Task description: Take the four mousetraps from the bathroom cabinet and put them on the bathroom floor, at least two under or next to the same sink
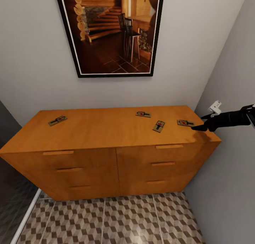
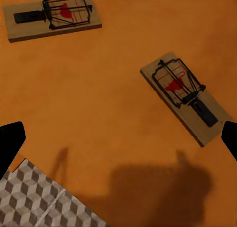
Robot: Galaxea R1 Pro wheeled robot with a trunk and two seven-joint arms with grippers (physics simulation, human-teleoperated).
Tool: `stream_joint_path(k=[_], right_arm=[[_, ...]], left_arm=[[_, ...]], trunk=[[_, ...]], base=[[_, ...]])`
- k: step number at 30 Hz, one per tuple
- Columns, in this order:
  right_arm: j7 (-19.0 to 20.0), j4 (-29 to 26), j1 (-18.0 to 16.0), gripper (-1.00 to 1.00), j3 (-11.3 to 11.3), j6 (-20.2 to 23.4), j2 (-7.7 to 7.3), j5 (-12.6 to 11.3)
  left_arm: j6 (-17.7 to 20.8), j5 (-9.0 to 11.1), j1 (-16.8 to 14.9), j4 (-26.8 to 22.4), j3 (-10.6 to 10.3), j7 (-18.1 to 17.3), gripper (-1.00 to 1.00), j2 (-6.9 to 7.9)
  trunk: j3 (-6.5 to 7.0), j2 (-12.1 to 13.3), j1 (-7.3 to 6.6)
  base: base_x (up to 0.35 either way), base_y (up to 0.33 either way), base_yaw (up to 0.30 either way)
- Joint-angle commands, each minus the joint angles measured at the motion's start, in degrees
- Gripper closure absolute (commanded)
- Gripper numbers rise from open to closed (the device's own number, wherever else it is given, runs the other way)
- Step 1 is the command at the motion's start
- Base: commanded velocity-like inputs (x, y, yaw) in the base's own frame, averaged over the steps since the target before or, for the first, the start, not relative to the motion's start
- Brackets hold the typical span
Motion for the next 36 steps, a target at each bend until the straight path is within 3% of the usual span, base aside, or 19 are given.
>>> stream_joint_path(k=[1,7,15,20,28,36], right_arm=[[0.71,-0.05,-0.07,-1.0,0.47,-0.32,0.0,0.44],[4.14,0.33,-0.07,-1.0,1.22,-3.22,0.04,0.45],[7.66,0.79,-0.07,-1.0,0.8,-3.82,-0.62,-0.08],[10.48,1.68,-0.07,-1.0,-1.53,-3.9,-0.85,-0.15],[11.2,6.21,-0.07,-1.0,-5.73,-3.96,-0.9,-0.25],[11.25,9.07,-0.07,-1.0,-6.42,-3.97,-0.77,-0.21]], left_arm=[[-0.17,0.17,-0.05,0.12,0.45,-0.52,-1.0,0.02],[-0.17,0.17,-0.05,0.18,0.37,-0.52,-1.0,0.02],[-0.17,0.17,-0.05,0.19,0.38,-0.52,-1.0,0.02],[-0.17,0.17,-0.05,0.2,0.36,-0.52,-1.0,0.02],[-0.17,0.18,-0.05,0.27,0.35,-0.54,-1.0,0.0],[-0.17,0.19,-0.05,0.28,0.35,-0.53,-1.0,0.02]], trunk=[[-0.05,-0.03,0.0],[-0.05,-0.03,0.0],[-0.05,-0.03,0.0],[-0.05,-0.03,0.0],[-0.05,-0.03,0.0],[-0.05,-0.03,0.0]], base=[[0.0,0.0,0.0],[0.0,0.0,0.0],[0.0,0.0,0.0],[0.0,0.0,0.0],[0.044,0.0,0.0],[0.223,0.0,0.0]])
